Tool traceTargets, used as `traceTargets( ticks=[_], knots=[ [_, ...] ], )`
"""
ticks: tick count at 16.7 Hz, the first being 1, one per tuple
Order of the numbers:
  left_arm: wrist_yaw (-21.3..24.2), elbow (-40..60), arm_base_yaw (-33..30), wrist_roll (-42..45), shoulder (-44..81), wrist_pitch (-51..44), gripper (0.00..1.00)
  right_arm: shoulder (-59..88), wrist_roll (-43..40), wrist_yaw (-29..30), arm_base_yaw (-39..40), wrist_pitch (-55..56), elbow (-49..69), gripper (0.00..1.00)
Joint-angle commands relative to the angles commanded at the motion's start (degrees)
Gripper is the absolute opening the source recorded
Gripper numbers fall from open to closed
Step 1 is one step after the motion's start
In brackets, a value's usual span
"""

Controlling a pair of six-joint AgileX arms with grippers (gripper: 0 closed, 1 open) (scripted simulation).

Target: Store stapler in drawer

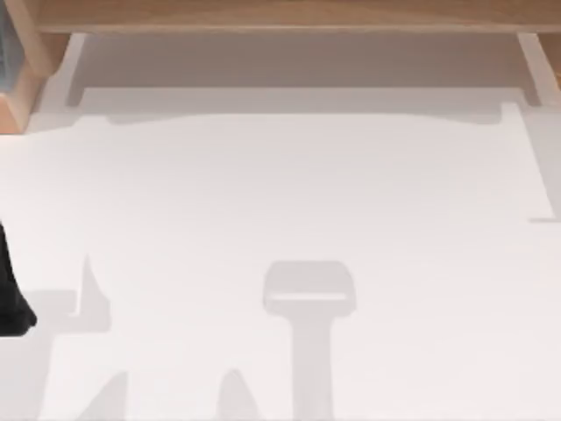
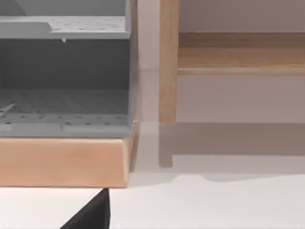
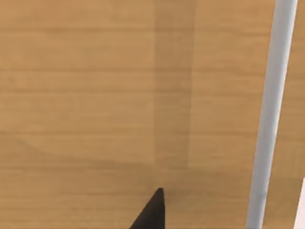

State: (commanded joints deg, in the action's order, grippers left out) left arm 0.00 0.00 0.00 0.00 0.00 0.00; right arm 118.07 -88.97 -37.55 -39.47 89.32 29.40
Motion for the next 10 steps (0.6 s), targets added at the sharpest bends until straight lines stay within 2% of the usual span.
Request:
traceTargets(
  ticks=[6, 10],
  knots=[
    [0.0, 0.0, 0.0, 0.0, 0.0, 0.0, 1.0, 0.0, 0.0, 0.0, 0.0, 0.0, 0.0, 0.02],
    [0.0, 0.0, 0.0, 0.0, 0.0, 0.0, 1.0, 0.0, 0.0, 0.0, 0.0, 0.0, 0.0, 0.0]
  ],
)
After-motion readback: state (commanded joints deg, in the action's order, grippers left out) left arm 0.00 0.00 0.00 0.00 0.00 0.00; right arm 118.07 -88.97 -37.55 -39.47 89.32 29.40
